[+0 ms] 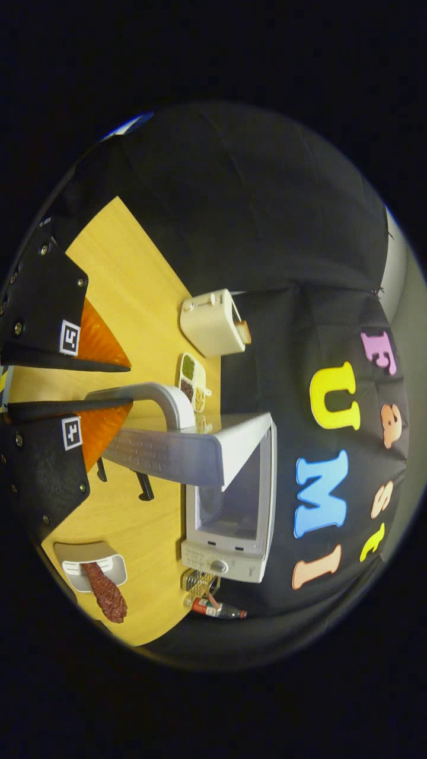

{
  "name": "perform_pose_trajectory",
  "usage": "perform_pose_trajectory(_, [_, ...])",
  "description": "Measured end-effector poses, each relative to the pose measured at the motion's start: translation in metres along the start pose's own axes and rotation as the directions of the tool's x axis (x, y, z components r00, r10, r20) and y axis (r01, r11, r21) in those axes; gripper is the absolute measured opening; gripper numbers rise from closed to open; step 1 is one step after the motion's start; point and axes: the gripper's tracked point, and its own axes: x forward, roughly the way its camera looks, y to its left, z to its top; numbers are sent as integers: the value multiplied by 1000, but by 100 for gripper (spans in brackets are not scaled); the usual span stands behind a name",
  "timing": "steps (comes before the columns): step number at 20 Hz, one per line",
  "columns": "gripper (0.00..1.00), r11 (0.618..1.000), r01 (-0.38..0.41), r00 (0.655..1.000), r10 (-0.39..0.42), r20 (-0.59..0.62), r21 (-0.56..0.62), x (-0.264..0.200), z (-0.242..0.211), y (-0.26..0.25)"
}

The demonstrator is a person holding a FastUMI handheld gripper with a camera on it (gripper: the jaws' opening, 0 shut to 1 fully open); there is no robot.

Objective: Open the microwave, put the food inside, and close the microwave door.

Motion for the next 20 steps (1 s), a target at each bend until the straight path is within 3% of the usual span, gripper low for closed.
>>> perform_pose_trajectory(4, [23, 967, -247, 969, 249, 12, -61, -26, 11, 50])
perform_pose_trajectory(6, [24, 949, -299, 952, 304, 39, -100, -46, 23, 55])
perform_pose_trajectory(7, [29, 939, -330, 940, 336, 51, -101, -56, 33, 57])
perform_pose_trajectory(8, [51, 932, -348, 932, 355, 66, -100, -62, 42, 57])
perform_pose_trajectory(10, [97, 932, -348, 928, 358, 105, -98, -78, 59, 43])
perform_pose_trajectory(20, [99, 988, -151, 972, 146, 186, 13, -107, 103, -110])
